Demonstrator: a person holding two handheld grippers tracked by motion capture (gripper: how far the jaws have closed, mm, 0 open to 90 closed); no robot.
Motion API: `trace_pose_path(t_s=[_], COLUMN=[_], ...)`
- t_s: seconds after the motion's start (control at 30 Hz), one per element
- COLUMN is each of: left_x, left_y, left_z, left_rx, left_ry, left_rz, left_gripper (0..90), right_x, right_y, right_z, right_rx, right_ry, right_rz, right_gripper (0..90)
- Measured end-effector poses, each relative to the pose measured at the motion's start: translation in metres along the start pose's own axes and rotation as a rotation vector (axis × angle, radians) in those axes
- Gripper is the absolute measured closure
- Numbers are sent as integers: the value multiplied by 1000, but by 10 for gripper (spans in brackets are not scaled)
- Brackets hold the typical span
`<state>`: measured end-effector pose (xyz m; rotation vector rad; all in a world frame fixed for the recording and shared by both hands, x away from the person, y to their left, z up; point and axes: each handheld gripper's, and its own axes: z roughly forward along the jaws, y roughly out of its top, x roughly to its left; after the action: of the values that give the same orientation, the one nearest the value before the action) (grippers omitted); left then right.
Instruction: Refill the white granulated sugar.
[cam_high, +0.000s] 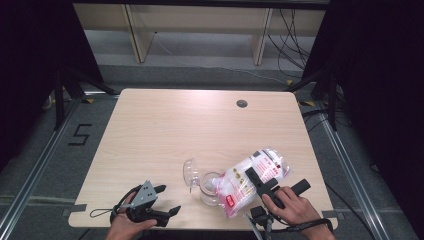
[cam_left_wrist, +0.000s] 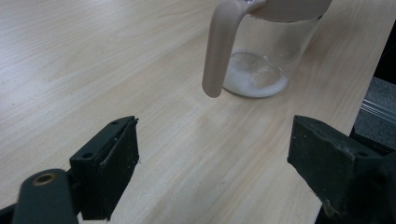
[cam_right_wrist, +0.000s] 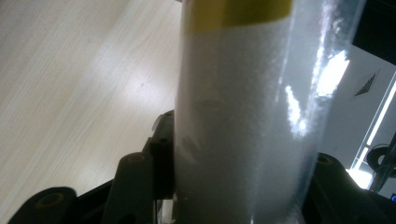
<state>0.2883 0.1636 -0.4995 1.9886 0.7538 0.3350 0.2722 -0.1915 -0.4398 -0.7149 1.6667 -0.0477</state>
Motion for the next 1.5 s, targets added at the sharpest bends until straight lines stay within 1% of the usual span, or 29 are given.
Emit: trace_pose_path(t_s=[0.03,0.1,0.13,0.2,0.27,0.3,0.33,0.37,0.47,0.53,0.57,0.77,0.83,0.87,0.9,0.97,1.03,1.1,1.17,1.2,1.23,1.27,1.37,1.5], left_x=[-1,-2,-2,1,1,0,0,-2,-2,0,0,0,1,1,0,0,-2,1,0,0,-2,-2,1,0], left_y=[-1,0,-1,0,0,0,0,0,-1,0,0,0,0,0,0,0,0,0,0,0,0,0,0,0], left_z=[0,0,0,-1,0,0,0,0,0,0,0,0,-1,-1,0,0,0,-1,-1,-1,0,0,-1,0], left_rx=[1,-2,-5,0,1,-7,-8,-5,-10,-10,-10,-10,-1,0,-4,-8,-9,-3,-5,-5,-9,-10,0,-7], left_ry=[-7,-2,-3,-2,-2,-6,-6,-2,-4,-6,-6,-6,-3,-2,-5,-6,-4,-5,-4,-4,-4,-4,-2,-6], left_rz=[-25,-24,-25,8,4,-5,-3,-27,-31,-5,-4,-4,3,3,0,-3,-31,4,2,-9,-30,-31,5,-4], left_gripper=[158,158,158,158,158,158,158,158,158,158,158,158,158,158,158,158,158,158,158,158,158,158,158,158], right_x=[1,2,1,1,0,0,0,1,0,1,0,0,-1,-2,-1,-2,-2,-2,-2,-2,-2,-1,-2,-2], right_y=[0,0,0,0,0,0,0,0,-1,-1,-2,-2,-2,-2,-2,-2,-2,-3,-3,-3,-3,-3,-3,-4], right_z=[-1,-1,-1,-1,-1,-1,-1,-1,-1,-1,-1,-1,-1,0,-2,-2,-2,-2,-2,-2,-2,-2,-3,-3], right_rx=[8,16,16,13,8,8,10,13,16,19,15,13,14,2,13,16,17,17,19,18,19,19,18,16], right_ry=[-5,-8,-4,-8,-8,-9,-12,-10,-9,-10,-8,-8,-5,-7,-5,-7,-9,-8,-7,-6,-5,-4,-6,-11], right_rz=[12,26,22,9,10,8,8,16,-1,9,-4,-8,-7,-26,-8,-12,-15,-12,-14,-15,-16,-17,-14,-9], right_gripper=[563,563,563,563,564,564,564,564,564,565,565,565,566,566,566,566,567,567,568,569,569,569,570,571])
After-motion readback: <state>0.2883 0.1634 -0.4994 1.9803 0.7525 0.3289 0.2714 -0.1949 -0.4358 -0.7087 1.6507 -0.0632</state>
